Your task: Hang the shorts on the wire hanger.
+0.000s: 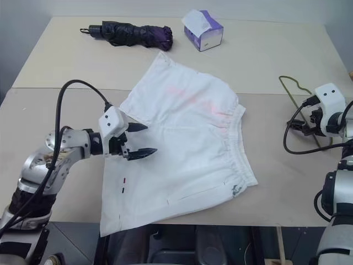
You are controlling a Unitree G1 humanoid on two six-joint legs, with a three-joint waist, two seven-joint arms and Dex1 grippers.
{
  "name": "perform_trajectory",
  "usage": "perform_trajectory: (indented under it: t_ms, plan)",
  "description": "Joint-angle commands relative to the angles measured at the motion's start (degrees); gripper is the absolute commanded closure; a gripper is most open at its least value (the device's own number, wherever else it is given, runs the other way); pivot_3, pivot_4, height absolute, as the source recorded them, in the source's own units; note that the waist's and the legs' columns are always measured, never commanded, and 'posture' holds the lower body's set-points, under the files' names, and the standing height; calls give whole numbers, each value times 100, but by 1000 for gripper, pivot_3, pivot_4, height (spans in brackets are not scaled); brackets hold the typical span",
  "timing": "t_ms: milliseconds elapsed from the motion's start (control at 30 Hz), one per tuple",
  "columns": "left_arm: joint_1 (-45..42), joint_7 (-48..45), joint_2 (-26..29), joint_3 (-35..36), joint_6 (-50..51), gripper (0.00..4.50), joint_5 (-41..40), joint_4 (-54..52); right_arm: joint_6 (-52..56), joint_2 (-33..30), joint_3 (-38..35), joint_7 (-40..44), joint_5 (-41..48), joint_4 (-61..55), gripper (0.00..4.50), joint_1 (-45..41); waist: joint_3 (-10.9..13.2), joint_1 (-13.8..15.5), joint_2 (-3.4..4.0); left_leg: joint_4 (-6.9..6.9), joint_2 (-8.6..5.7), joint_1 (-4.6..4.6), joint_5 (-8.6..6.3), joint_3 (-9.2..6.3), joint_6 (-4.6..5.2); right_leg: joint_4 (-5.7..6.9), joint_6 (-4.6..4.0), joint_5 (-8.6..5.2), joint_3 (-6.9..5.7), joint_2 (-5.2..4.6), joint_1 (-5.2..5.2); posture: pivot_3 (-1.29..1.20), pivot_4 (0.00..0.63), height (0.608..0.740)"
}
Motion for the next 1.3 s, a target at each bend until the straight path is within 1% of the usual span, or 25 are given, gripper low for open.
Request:
perform_trajectory:
  t_ms: [33, 200, 333, 367, 433, 467, 633, 667, 733, 767, 800, 833, 933, 1067, 1167, 1200, 1233, 1267, 1300]
  plan:
    - [133, 32, 94, 323, 247, 18, -320, -428, 739, -77, -371, -33, 177, 326, 0, -238, 5, 7, 0, 4, 0, 0, 2, -1, -2, 4, 3, 2, 0, -1, 0, 8, 380, 740]
    - [311, 1, 266, 375, 251, 18, -370, -566, 1295, -132, -653, -39, 266, 487, 0, -283, 6, 5, 1, 4, 0, 1, 2, -4, -5, 5, 4, 3, -2, 1, 1, 18, 374, 740]
    - [365, 30, 344, 397, 201, 18, -368, -569, 1379, -139, -625, 81, 154, 451, 0, -235, 6, 7, 0, 3, -1, 1, 2, -4, -5, 4, 4, 3, -2, 1, 1, 20, 371, 740]
    - [374, 48, 346, 397, 203, 3, -366, -568, 1413, -133, -609, 132, 128, 450, 173, -218, 6, 9, 0, 3, -1, 1, 2, -4, -5, 4, 4, 3, -2, 1, 1, 20, 369, 740]
    - [384, 58, 356, 385, 167, 0, -344, -562, 1526, -118, -590, 248, 106, 448, 576, -202, 6, 10, 0, 3, -1, 1, 2, -4, -6, 3, 4, 2, -3, 1, 2, 20, 368, 740]
    - [364, 61, 354, 372, 155, 0, -335, -550, 1485, -109, -541, 249, 47, 439, 887, -161, 7, 8, -1, 3, -1, 1, 2, -4, -6, 3, 4, 2, -3, 1, 2, 20, 368, 740]
    - [252, 84, 329, 325, 107, 0, -306, -498, 1333, -78, -330, 230, -214, 394, 2656, -32, 6, -5, -2, 2, 0, 1, 2, -5, -7, 3, 4, 2, -4, 3, 2, 20, 360, 740]
    - [236, 83, 325, 316, 103, 0, -303, -487, 1324, -73, -317, 217, -235, 387, 2963, -23, 6, -5, -3, 2, 0, 1, 2, -6, -7, 3, 4, 2, -4, 3, 2, 20, 357, 740]
    - [224, 76, 327, 294, 57, 0, -275, -472, 1306, -73, -297, 263, -269, 380, 3714, -1, 5, -3, -6, 2, 0, 1, 2, -7, -8, 2, 4, 2, -5, 3, 3, 20, 355, 740]
    - [226, 74, 331, 295, 45, 0, -269, -473, 1313, -72, -304, 263, -281, 379, 3988, 3, 5, -3, -7, 2, 0, 1, 2, -7, -8, 2, 4, 2, -6, 3, 3, 20, 355, 740]
    - [228, 74, 333, 299, 39, 0, -268, -475, 1287, -74, -291, 293, -315, 371, 4388, 19, 5, -3, -7, 2, 0, 1, 2, -7, -8, 1, 4, 2, -6, 3, 3, 18, 352, 740]
    - [223, 75, 329, 297, 34, 0, -265, -467, 1267, -72, -285, 305, -338, 365, 4456, 29, 5, -3, -8, 2, 0, 1, 2, -7, -8, 2, 4, 2, -7, 3, 3, 18, 351, 740]
    - [217, 101, 310, 307, 41, 0, -271, -476, 1218, -72, -264, 357, -387, 336, 4456, 66, 4, -2, -10, 2, 0, 1, 2, -9, -9, 1, 4, 2, -8, 3, 4, 16, 350, 740]
    - [232, 269, 206, 365, 143, 0, -323, -489, 1096, -82, -427, 378, -242, 218, 4456, 70, 2, -3, -13, 2, 0, 1, 2, -11, -9, 0, 4, 2, -10, 3, 6, 16, 341, 740]
    - [147, 581, -76, 591, 605, 0, -650, -465, 1055, -69, -578, 459, -73, -42, 4456, 20, 2, -9, -14, 2, 0, 1, 2, -11, -10, 1, 4, 3, -11, 2, 6, 9, 324, 740]
    - [141, 668, -192, 680, 717, 0, -766, -442, 1115, -58, -617, 510, -10, -171, 4456, 22, 0, -10, -15, 2, 0, 1, 3, -13, -10, 3, 4, 3, -11, 3, 5, 14, 302, 740]
    - [131, 750, -289, 767, 842, 0, -894, -429, 1225, -50, -657, 544, 55, -319, 4456, 29, 0, -17, -15, 2, 0, 0, 3, -15, -11, 3, 5, 3, -11, 3, 5, 14, 302, 740]
    - [87, 885, -444, 871, 980, 0, -1024, -392, 1366, -33, -733, 603, 165, -577, 4456, 89, -2, -27, -15, 2, 0, 0, 4, -14, -13, 4, 5, 3, -11, 2, 3, 21, 282, 740]
    - [21, 1059, -627, 1009, 1171, 0, -1205, -350, 1560, -14, -817, 671, 296, -874, 4456, 175, -4, -27, -15, 2, 0, -3, 7, -17, -16, 4, 5, 3, -11, 3, 1, 24, 276, 740]
